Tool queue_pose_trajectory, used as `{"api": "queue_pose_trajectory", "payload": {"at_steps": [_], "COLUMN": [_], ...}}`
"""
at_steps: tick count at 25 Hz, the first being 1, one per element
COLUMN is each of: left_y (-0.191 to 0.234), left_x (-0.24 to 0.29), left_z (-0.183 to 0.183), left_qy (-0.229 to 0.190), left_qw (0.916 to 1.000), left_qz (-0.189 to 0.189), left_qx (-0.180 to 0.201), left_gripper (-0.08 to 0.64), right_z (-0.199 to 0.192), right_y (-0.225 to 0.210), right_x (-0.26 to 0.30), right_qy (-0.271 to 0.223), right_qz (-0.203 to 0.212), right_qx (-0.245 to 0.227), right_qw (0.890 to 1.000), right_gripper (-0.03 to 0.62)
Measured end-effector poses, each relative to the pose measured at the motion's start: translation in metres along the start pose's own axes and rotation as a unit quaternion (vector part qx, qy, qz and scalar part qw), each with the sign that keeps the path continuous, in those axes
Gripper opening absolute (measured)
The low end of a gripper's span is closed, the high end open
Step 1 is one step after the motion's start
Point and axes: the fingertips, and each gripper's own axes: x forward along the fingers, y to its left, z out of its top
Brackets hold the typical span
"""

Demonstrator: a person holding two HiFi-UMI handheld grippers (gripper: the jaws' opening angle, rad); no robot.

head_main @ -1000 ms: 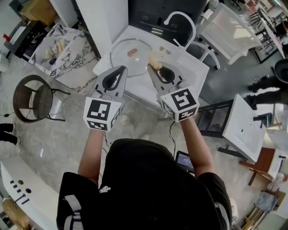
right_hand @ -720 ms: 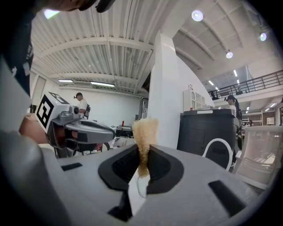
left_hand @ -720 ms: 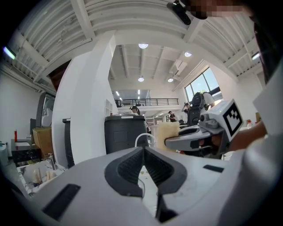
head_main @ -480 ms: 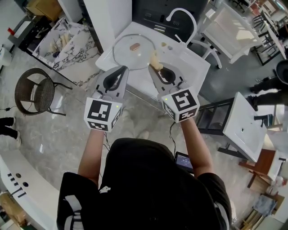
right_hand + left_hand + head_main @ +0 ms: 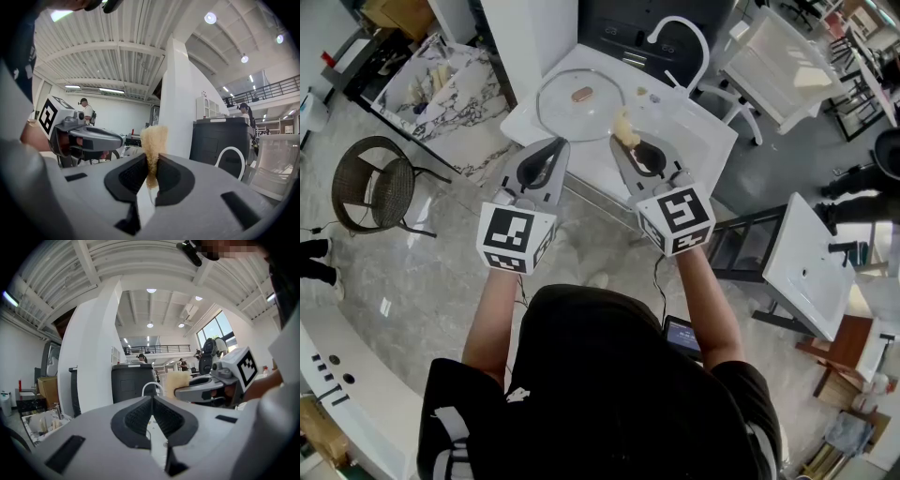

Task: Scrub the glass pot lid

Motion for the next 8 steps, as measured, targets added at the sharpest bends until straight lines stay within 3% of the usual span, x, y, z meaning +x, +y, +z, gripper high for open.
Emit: {"api": "queue_pose_trajectory", "payload": {"at_steps": [8], "left_y": [-0.0011], "left_x": [-0.0024], "left_z": [0.0024], "left_qy": [0.000], "left_qw": [0.9999], "left_qz": [0.003], "left_qx": [-0.012], "left_gripper": [0.014], "right_z": [-0.0007], "right_y": [0.0004], "right_x": [-0.0042], "right_qy": [-0.001], "right_qz": [0.002], "right_qx": [0.002], "right_qw": [1.000], "right_gripper": [0.023]}}
